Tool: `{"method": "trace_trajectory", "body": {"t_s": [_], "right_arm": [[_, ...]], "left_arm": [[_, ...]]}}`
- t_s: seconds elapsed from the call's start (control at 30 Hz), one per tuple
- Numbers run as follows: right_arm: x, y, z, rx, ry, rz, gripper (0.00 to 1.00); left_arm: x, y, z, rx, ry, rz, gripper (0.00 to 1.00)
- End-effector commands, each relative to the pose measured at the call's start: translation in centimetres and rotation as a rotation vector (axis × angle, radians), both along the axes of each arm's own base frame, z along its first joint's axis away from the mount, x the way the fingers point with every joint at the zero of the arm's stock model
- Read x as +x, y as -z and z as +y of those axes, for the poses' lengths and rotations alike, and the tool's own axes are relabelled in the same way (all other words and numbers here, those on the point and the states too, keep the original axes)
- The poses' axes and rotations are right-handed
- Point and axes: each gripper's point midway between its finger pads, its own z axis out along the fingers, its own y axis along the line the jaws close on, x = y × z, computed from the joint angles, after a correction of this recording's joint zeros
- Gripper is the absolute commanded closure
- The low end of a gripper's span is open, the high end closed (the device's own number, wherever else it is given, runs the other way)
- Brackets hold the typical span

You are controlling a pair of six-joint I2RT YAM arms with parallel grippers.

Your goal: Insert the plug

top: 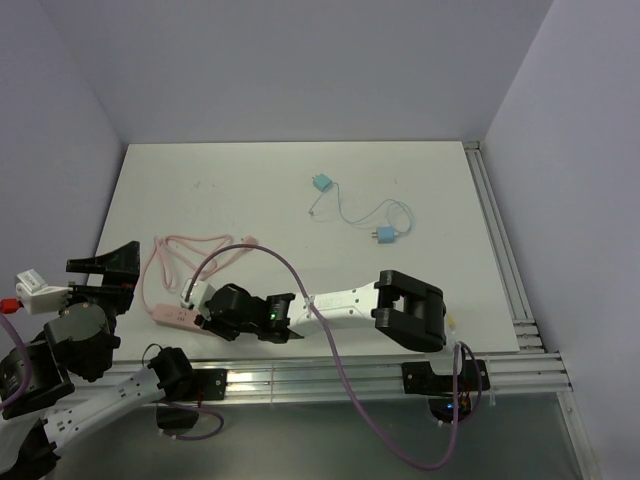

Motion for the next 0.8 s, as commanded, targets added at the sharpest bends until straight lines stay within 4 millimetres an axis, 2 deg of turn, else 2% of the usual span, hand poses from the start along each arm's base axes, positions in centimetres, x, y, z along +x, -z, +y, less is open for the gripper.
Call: {"method": "trace_trajectory", "body": {"t_s": [0.0,0.13,0.23,0.37,0.43,0.57,0.77], "right_arm": [[-0.3,1.4,-0.5,-0.075,-0.006,0.011,1.0],[-0.6,4.0,-1.8,-0.146,-0.011,0.026,1.0],[-0.8,4.8,-2.1,-0.169,-0.015,0.035,1.0],[-1.2,7.2,-3.5,-0.198,-0.023,0.07,1.0],[-1.7,8.2,-3.8,-0.203,-0.01,0.111,1.0],[-1.4,9.6,-4.3,-0.246,-0.004,0.104,1.0],[-2.0,12.4,-6.0,-0.316,0.024,0.159,1.0]], "left_arm": [[-0.2,-0.2,0.0,-0.015,0.016,-0.009,0.0],[-0.2,0.0,-0.2,-0.011,0.022,-0.001,0.01],[-0.1,0.0,-0.3,-0.012,0.024,-0.006,0.01],[0.0,-0.4,-0.7,-0.011,0.037,-0.011,0.0],[0.0,-0.4,-0.7,-0.01,0.038,-0.006,0.01],[0.1,-0.1,-1.0,-0.006,0.043,0.0,0.01],[0.1,0.2,-1.2,-0.005,0.053,0.011,0.01]]}}
